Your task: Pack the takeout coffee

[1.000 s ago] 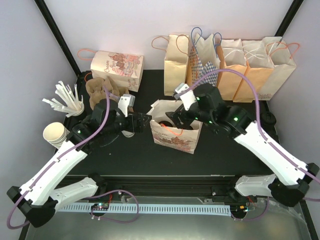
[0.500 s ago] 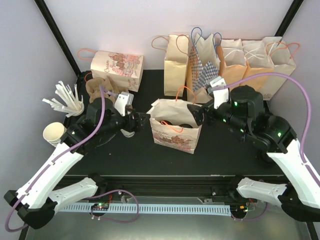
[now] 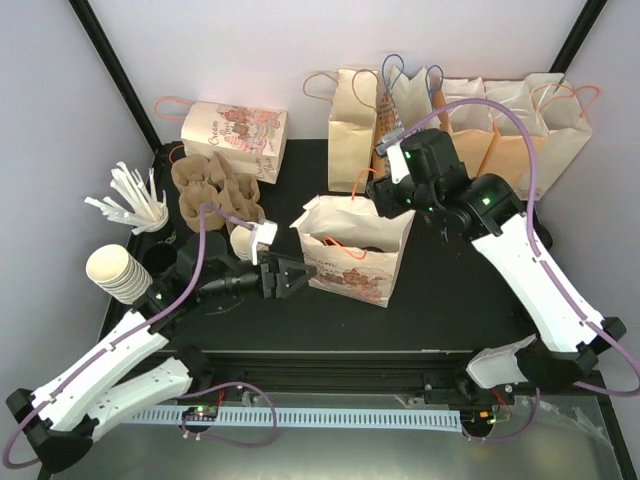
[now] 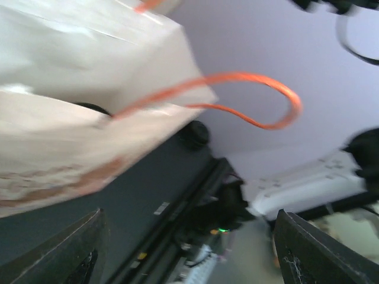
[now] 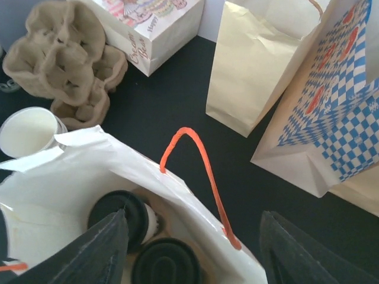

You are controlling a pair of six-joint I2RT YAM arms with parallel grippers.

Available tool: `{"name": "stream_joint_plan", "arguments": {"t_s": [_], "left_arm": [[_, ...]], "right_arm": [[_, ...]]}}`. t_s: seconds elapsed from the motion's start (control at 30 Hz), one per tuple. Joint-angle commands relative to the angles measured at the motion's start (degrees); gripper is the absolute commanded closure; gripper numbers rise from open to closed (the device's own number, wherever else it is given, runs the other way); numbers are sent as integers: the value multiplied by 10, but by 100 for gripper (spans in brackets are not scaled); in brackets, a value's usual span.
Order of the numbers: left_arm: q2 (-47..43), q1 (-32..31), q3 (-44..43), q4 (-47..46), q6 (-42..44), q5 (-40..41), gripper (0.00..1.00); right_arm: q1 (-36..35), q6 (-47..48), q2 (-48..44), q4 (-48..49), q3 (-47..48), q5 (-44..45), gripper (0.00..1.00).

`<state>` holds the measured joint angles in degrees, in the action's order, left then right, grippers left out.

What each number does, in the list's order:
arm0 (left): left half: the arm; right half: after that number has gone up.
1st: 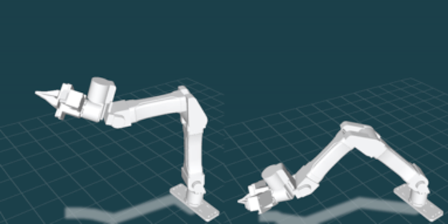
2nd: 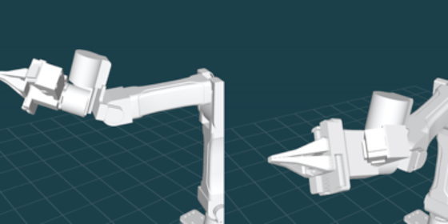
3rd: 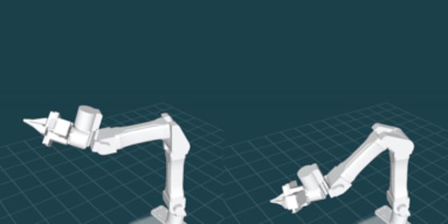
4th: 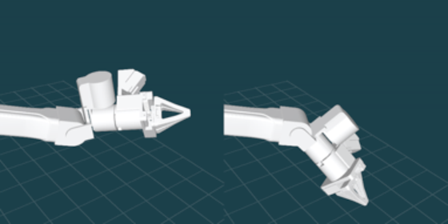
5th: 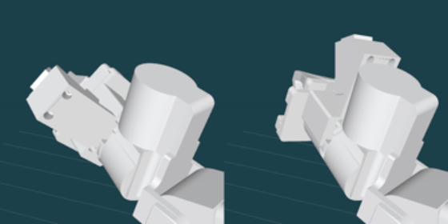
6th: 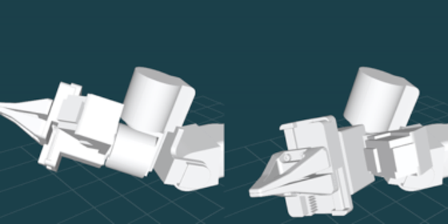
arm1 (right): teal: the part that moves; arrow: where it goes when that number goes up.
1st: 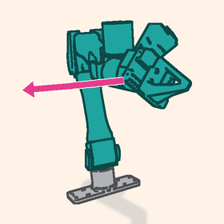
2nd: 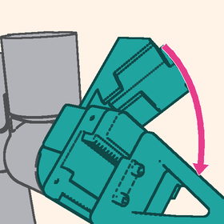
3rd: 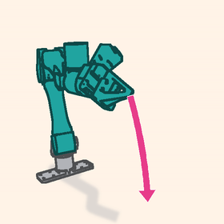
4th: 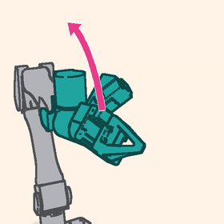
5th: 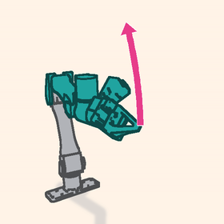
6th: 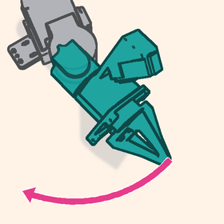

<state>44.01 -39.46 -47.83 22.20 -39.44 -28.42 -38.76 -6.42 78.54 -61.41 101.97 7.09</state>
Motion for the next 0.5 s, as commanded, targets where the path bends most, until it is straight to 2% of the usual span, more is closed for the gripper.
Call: {"name": "stream_joint_plan", "arguments": {"t_s": [0.0, 0.07, 0.17, 0.33, 0.47], "left_arm": [[-31, -74, 31, -178, -145, 16, 21], [-27, -112, 35, -217, -165, 53, 19], [-12, -134, 26, -238, -183, 86, 14], [7, -148, 14, -260, -217, 140, 10], [37, -158, 1, -262, -268, 162, 10]], "right_arm": [[6, -2, 13, 1, 24, 23, 40], [5, 0, 20, 4, 29, 21, 45], [6, 3, 28, -3, 36, 27, 56], [5, 12, 26, -4, 29, 30, 64], [6, 16, 25, 5, 18, 37, 66]]}}
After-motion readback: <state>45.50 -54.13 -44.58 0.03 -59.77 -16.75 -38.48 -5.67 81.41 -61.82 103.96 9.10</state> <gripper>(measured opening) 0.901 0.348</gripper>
